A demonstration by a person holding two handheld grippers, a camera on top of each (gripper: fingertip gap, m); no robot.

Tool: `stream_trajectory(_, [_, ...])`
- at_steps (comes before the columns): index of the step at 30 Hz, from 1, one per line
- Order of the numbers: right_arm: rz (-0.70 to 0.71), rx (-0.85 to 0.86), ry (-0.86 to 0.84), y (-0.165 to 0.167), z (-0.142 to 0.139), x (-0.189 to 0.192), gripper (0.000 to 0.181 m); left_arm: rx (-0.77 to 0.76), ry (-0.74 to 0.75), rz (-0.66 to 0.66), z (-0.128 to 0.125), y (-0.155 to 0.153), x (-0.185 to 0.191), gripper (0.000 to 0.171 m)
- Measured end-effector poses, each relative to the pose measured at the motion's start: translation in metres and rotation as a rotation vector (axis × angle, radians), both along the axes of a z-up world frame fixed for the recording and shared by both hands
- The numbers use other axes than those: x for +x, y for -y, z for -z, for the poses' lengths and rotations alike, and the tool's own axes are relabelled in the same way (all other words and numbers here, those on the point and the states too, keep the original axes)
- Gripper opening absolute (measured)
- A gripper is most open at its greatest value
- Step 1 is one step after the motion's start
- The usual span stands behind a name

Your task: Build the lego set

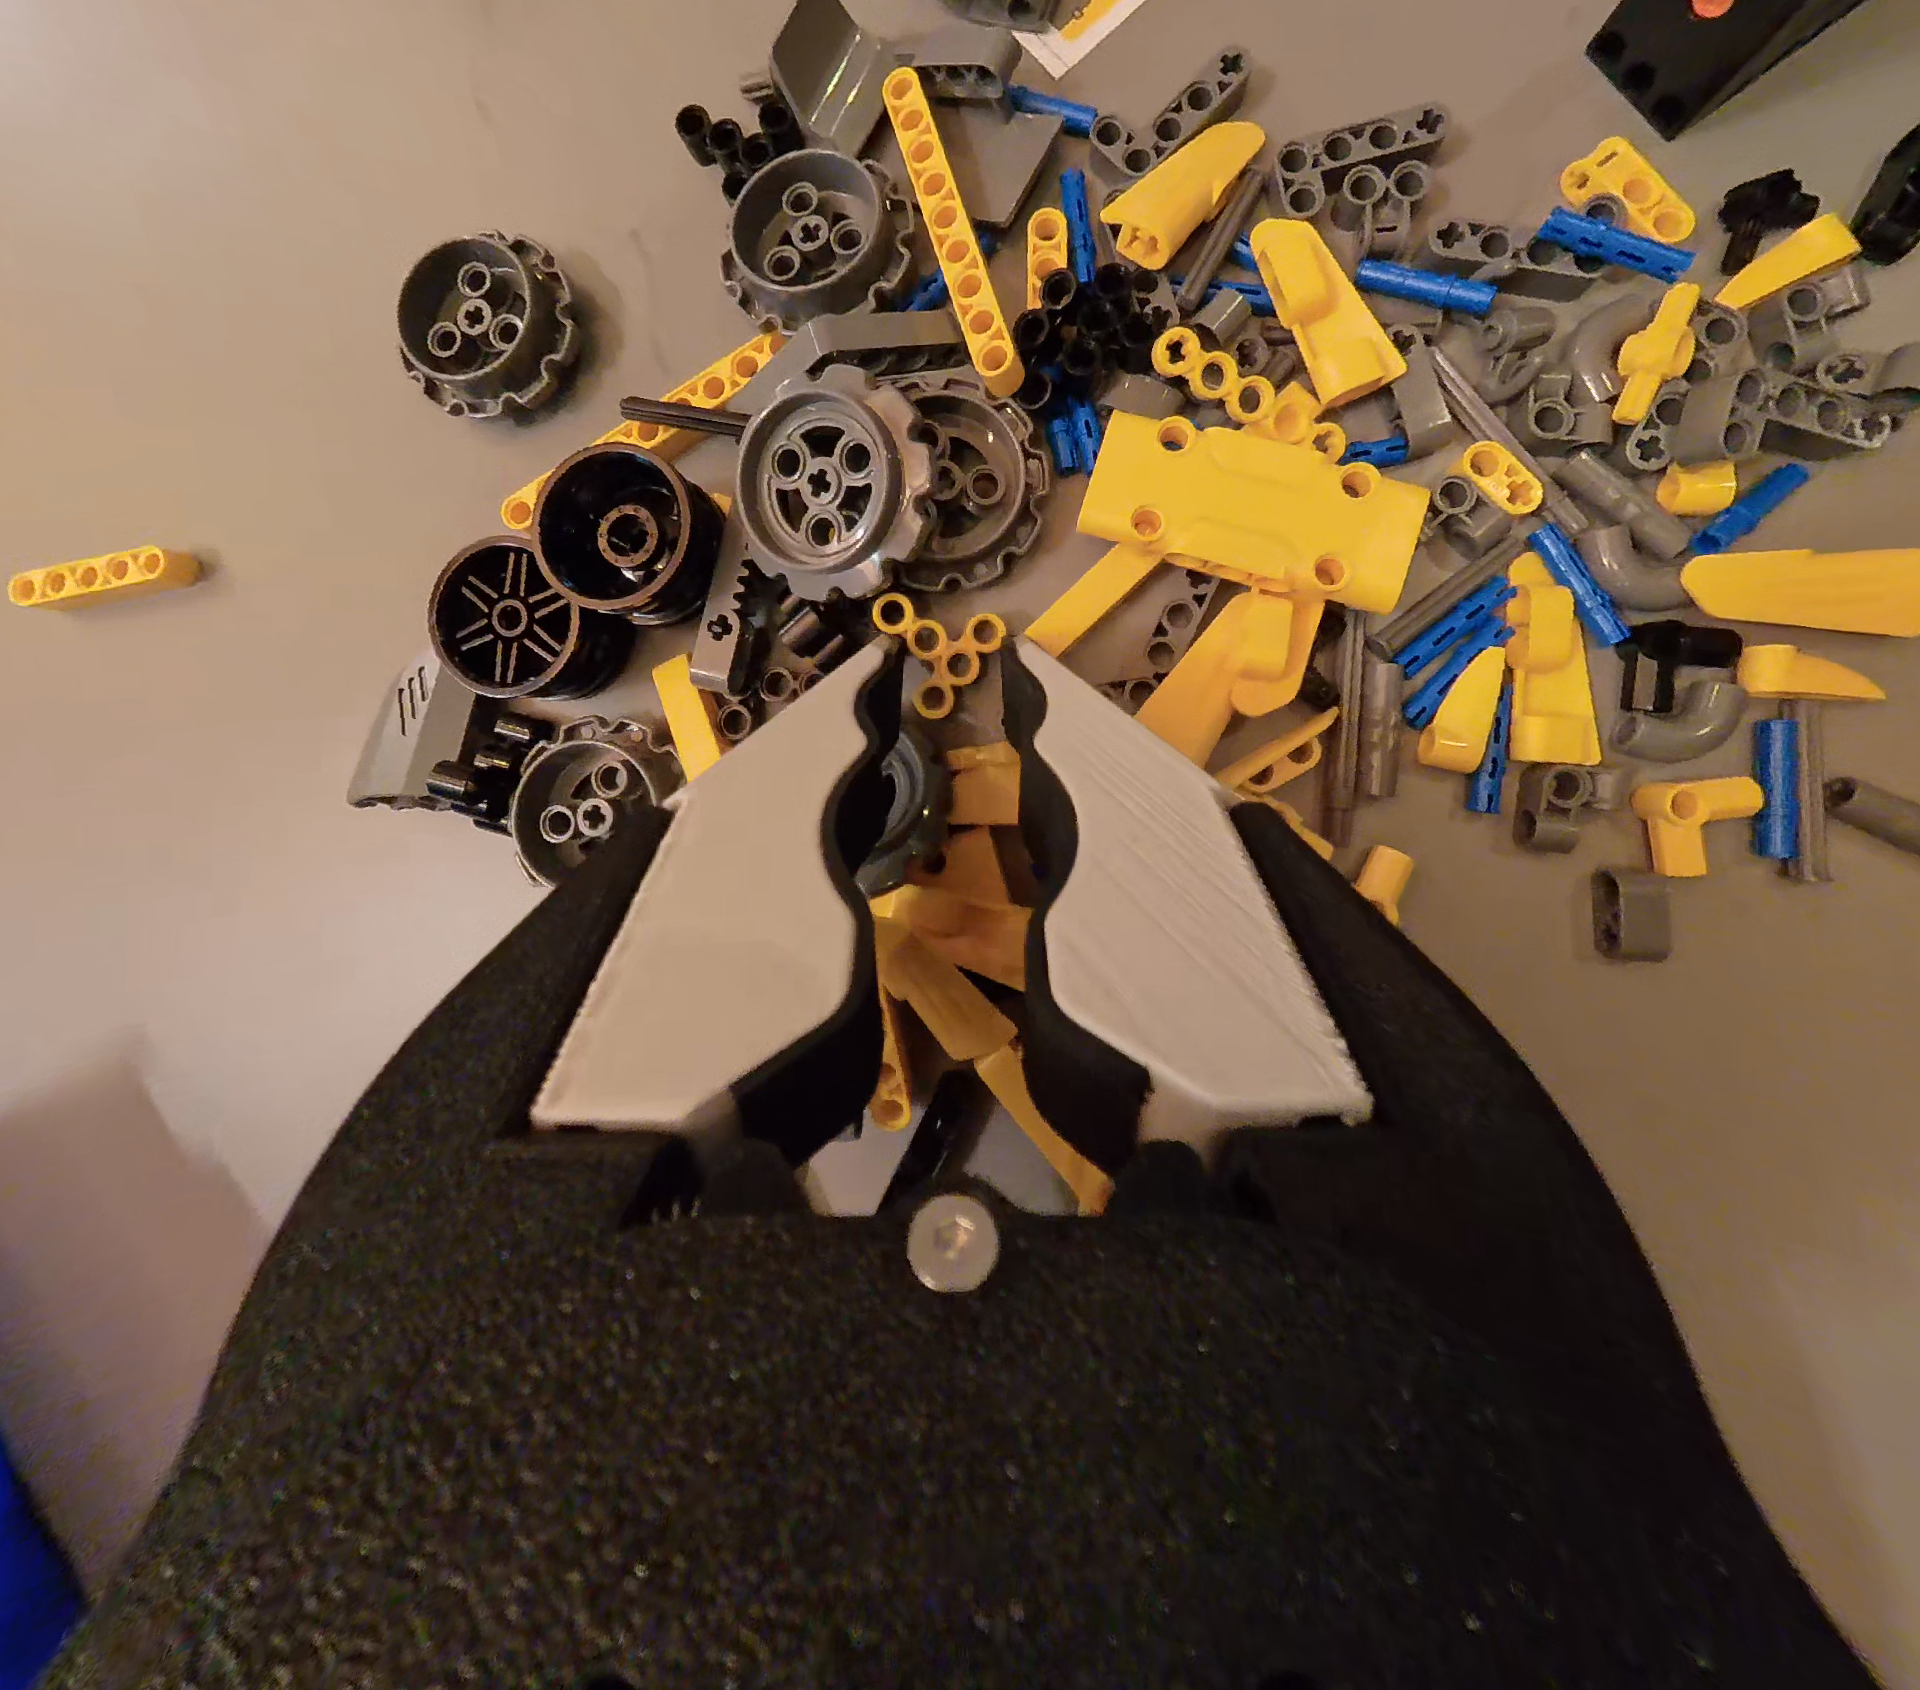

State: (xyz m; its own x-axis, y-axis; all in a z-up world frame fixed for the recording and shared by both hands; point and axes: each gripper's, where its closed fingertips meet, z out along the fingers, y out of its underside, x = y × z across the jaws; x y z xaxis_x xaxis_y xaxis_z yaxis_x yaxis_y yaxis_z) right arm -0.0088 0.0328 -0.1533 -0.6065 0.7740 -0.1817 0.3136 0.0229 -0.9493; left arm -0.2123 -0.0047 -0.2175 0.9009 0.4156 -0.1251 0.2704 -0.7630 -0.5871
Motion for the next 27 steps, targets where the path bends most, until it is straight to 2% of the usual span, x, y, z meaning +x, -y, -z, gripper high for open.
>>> stream_trajectory(9, [0.001,-0.007,0.001,-0.001,0.0,0.0,0.045,0.034,-0.012,-0.005,-0.004,0.004,0.003,0.011])
stream_trajectory(16, [0.003,-0.007,0.003,-0.001,0.0,0.0,0.045,0.086,-0.016,0.012,-0.022,0.002,0.009,0.011])
stream_trajectory(19, [0.003,-0.013,0.005,-0.001,0.0,-0.001,0.045,0.124,0.003,0.06,-0.036,0.0,0.031,0.011])
stream_trajectory(23, [0.008,-0.028,0.012,-0.003,-0.001,-0.002,0.045,0.17,0.037,0.159,-0.049,-0.004,0.083,0.011])
stream_trajectory(27, [0.018,-0.029,0.013,-0.004,0.0,-0.003,0.045,0.179,0.105,0.244,-0.047,0.001,0.139,0.011])
